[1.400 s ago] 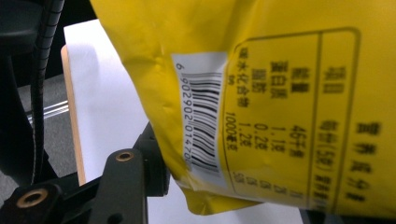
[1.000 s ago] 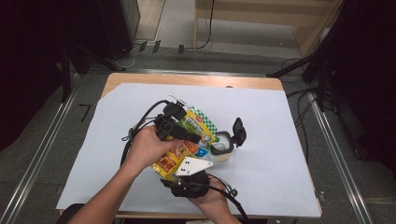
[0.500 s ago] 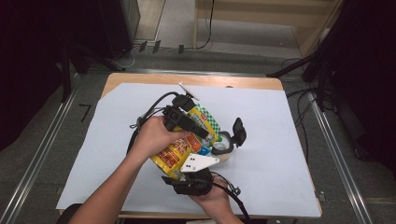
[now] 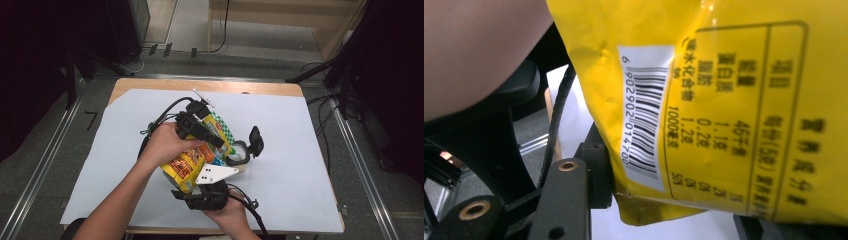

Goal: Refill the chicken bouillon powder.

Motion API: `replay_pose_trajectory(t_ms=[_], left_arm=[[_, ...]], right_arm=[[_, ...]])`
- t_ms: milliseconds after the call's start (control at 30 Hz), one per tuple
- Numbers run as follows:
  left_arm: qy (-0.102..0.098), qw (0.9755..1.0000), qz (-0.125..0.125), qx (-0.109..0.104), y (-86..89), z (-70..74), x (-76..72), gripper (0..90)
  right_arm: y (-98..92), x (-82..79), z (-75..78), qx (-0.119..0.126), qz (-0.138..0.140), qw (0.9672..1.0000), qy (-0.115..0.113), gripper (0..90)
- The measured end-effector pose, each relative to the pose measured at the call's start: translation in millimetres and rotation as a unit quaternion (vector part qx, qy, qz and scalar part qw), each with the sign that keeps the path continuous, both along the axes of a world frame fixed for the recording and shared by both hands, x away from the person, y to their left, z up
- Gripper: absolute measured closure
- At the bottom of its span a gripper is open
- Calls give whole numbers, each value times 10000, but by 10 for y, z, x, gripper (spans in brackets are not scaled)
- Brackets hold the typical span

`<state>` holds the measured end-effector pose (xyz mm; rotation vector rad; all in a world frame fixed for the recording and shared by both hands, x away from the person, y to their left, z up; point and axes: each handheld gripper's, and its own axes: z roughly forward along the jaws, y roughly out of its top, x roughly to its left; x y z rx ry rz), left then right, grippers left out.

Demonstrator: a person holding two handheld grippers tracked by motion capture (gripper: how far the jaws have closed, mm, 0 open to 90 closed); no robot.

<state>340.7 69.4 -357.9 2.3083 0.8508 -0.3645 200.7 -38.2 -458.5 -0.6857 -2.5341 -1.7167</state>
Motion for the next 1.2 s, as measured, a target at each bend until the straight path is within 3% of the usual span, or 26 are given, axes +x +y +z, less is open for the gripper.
replay_pose_trajectory(t_ms=[167, 233, 300, 467, 733, 800, 1033, 1133, 1200], left_arm=[[63, 9999, 137, 80, -7, -20, 13, 750], [92, 9997, 183, 150, -13, -40, 26, 750], [143, 9995, 222, 189, -22, -59, 37, 750], [170, 9994, 235, 197, -40, -70, 57, 746], [344, 9989, 272, 141, -48, -111, 137, 737], [393, 9988, 295, 82, -49, -114, 153, 720], [434, 9987, 263, -60, -40, -72, 125, 717], [427, 9987, 231, -123, -19, -42, 119, 728], [451, 9988, 164, -57, -30, -44, 119, 781]], right_arm=[[3, 6, -8, -87, -11, 10000, -45, 559], [36, -20, -16, -328, -101, 9992, -226, 547], [44, -27, -20, -391, -119, 9988, -277, 545], [71, -26, -25, -511, -246, 9980, -272, 563], [61, 4, -13, -401, -235, 9988, -131, 594], [41, 15, -12, -309, -247, 9992, 3, 604], [10, 25, -17, -179, -323, 9993, 74, 617], [-15, 23, 10, -134, -325, 9994, -36, 618], [-9, -7, 44, -190, -269, 9993, -187, 608]])
